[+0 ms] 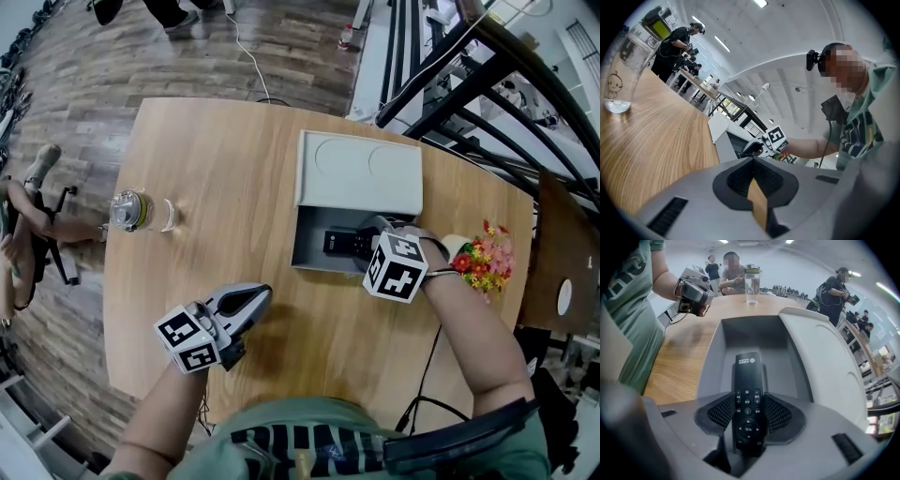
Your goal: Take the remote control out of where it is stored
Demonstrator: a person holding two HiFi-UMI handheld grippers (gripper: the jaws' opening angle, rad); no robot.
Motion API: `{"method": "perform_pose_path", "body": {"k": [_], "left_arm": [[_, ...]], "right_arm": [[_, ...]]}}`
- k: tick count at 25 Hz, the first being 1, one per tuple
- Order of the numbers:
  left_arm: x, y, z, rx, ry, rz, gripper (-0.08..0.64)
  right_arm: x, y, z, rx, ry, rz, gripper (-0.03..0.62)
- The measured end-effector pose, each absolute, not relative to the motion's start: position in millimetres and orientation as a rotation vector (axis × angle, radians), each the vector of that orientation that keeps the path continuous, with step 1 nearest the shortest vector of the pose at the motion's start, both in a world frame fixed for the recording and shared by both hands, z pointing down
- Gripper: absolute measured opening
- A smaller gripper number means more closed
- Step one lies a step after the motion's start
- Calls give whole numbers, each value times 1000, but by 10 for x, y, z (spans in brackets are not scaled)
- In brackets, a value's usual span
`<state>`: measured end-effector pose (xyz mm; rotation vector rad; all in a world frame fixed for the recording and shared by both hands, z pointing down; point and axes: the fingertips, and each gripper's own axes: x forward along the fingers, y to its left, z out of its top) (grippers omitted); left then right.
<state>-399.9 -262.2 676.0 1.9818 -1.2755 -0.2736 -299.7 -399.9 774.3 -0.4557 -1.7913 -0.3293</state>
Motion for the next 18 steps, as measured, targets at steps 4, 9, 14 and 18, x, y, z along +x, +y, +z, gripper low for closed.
{"method": "perform_pose_path", "body": {"k": [4, 9, 14, 18], "left_arm": [[-3995, -2583, 6725, 1980, -1286, -275, 3], [-4055, -2509, 6591, 1993, -1310, -288, 3], [-4143, -2367, 6410, 1997, -1343, -312, 3], [-4168, -2255, 6181, 2023, -1363, -339, 3]], "right_arm": [[-2971, -3970, 7760, -456, -1790, -337, 190], [-2989, -4014, 7643, -410, -1818, -354, 189], [-3005, -4032, 7309, -357, -1848, -374, 189], [-3000, -3983, 6968, -324, -1874, -393, 189]]}}
